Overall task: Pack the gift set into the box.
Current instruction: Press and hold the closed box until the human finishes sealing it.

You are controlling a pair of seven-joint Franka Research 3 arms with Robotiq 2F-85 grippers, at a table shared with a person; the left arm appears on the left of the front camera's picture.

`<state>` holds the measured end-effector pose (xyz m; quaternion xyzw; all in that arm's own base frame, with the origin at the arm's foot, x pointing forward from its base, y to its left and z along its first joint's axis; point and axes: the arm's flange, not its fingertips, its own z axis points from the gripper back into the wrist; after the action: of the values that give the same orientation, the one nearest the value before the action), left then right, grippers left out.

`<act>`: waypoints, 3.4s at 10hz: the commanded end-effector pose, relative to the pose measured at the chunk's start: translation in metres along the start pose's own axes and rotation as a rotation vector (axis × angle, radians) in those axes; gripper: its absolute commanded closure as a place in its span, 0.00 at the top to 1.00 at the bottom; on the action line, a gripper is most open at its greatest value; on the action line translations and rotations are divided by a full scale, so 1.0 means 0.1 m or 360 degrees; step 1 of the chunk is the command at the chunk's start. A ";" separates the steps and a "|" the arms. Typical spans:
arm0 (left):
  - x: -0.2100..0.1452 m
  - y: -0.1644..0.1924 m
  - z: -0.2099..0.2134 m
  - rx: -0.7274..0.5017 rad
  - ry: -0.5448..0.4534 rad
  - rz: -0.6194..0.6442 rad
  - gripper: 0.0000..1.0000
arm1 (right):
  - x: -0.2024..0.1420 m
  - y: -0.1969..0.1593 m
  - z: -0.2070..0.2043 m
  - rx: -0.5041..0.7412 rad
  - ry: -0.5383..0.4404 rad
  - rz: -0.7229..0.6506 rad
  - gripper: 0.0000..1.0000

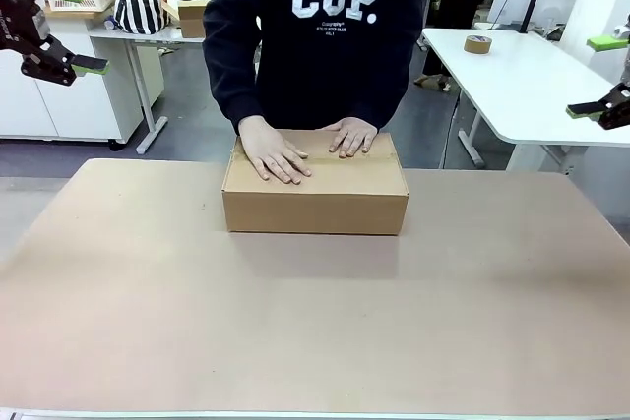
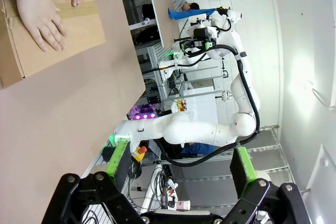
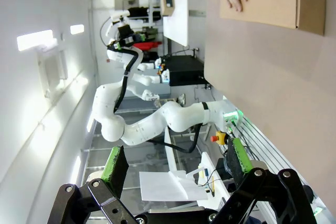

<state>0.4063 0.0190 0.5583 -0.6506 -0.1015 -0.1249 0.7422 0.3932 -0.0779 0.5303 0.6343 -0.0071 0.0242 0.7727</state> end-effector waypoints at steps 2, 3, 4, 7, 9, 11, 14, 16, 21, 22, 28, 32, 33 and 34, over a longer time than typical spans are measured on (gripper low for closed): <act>0.00 -0.03 -0.01 -0.0015 -0.0018 0.0002 1.00 | -0.02 0.01 0.02 -0.0027 0.0009 0.0010 1.00; 0.00 -0.03 -0.01 -0.0015 -0.0018 0.0002 1.00 | -0.02 0.01 0.02 -0.0027 0.0009 0.0010 1.00; 0.00 -0.03 -0.01 -0.0015 -0.0018 0.0002 1.00 | -0.02 0.01 0.02 -0.0027 0.0009 0.0010 1.00; 0.00 -0.03 -0.01 -0.0015 -0.0018 0.0002 1.00 | -0.02 0.01 0.02 -0.0027 0.0009 0.0010 1.00; 0.00 -0.03 -0.01 -0.0015 -0.0018 0.0002 1.00 | -0.02 0.01 0.02 -0.0027 0.0009 0.0010 1.00; 0.00 -0.03 -0.01 -0.0015 -0.0018 0.0002 1.00 | -0.02 0.01 0.02 -0.0027 0.0009 0.0010 1.00; 0.00 -0.03 -0.01 -0.0015 -0.0018 0.0002 1.00 | -0.02 0.01 0.02 -0.0027 0.0009 0.0010 1.00; 0.00 -0.03 -0.01 -0.0015 -0.0018 0.0002 1.00 | -0.02 0.01 0.02 -0.0027 0.0009 0.0010 1.00; 0.00 -0.03 -0.01 -0.0015 -0.0018 0.0002 1.00 | -0.02 0.01 0.02 -0.0027 0.0009 0.0010 1.00; 0.00 -0.03 -0.01 -0.0015 -0.0018 0.0002 1.00 | -0.02 0.01 0.02 -0.0027 0.0009 0.0010 1.00; 0.00 -0.03 -0.01 -0.0015 -0.0018 0.0002 1.00 | -0.02 0.01 0.02 -0.0027 0.0009 0.0010 1.00; 0.00 -0.03 -0.01 -0.0015 -0.0018 0.0002 1.00 | -0.02 0.01 0.02 -0.0027 0.0009 0.0010 1.00; 0.00 -0.03 -0.01 -0.0015 -0.0018 0.0002 1.00 | -0.02 0.01 0.02 -0.0027 0.0009 0.0010 1.00; 0.00 -0.03 -0.01 -0.0015 -0.0018 0.0002 1.00 | -0.02 0.01 0.02 -0.0027 0.0009 0.0010 1.00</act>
<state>0.4063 0.0190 0.5583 -0.6506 -0.1015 -0.1249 0.7422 0.3932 -0.0779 0.5303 0.6343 -0.0071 0.0242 0.7727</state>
